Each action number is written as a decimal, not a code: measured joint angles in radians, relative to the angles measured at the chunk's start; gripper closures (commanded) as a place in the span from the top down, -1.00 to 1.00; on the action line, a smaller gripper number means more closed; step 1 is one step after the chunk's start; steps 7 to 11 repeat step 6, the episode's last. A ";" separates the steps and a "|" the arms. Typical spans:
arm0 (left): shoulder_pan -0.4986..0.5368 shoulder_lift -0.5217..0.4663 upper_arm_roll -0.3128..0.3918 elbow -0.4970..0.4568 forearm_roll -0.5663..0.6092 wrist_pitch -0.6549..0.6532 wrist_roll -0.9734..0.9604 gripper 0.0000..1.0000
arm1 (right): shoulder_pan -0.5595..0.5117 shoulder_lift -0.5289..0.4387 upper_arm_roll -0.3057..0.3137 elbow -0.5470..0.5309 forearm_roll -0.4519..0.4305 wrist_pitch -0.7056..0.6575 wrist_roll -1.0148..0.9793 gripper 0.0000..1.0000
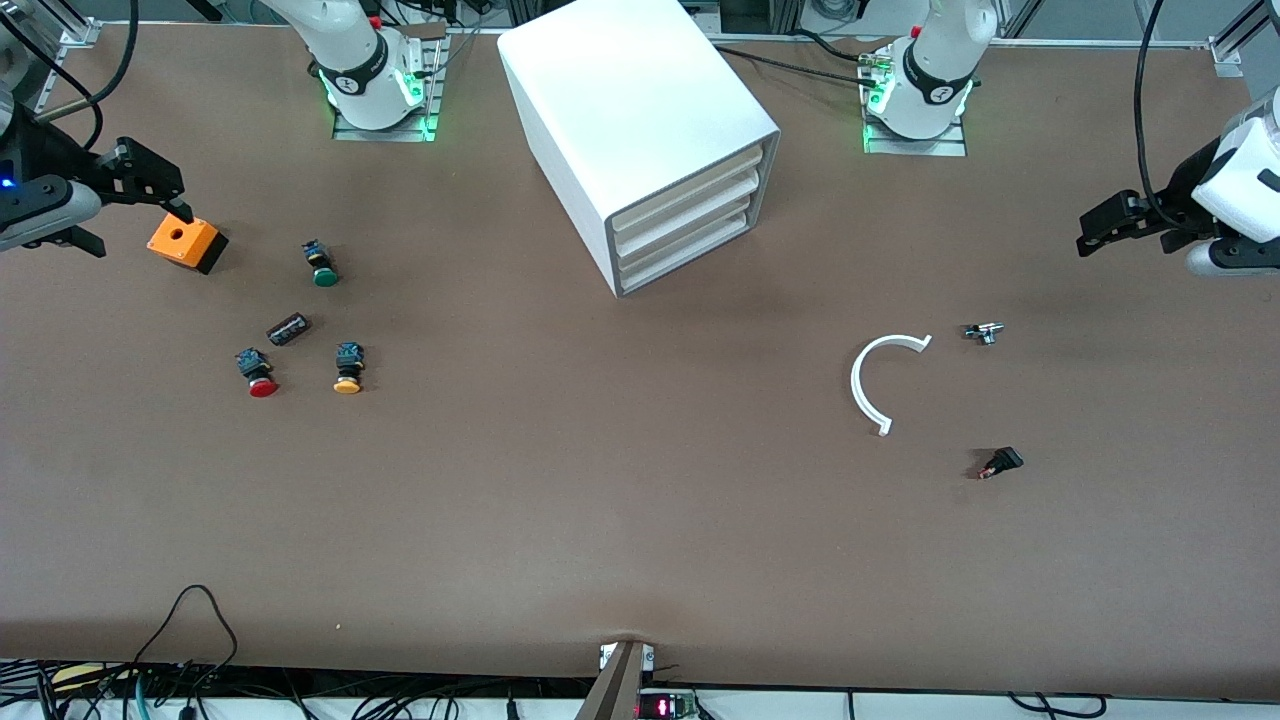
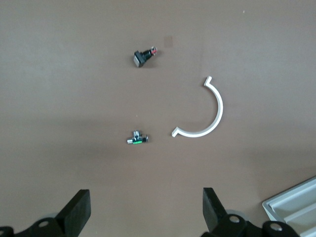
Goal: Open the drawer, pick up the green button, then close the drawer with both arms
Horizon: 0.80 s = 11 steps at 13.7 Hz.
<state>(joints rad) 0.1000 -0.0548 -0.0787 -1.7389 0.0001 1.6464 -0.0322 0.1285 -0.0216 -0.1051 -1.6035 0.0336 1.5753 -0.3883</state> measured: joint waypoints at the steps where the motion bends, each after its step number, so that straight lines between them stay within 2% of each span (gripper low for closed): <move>1: 0.000 0.003 -0.001 0.002 0.001 0.010 0.002 1.00 | 0.000 0.001 0.000 0.000 0.000 0.000 0.000 0.99; 11: 0.000 0.006 -0.003 0.005 0.001 0.017 0.009 1.00 | -0.001 0.004 0.000 0.000 0.000 -0.001 0.000 0.99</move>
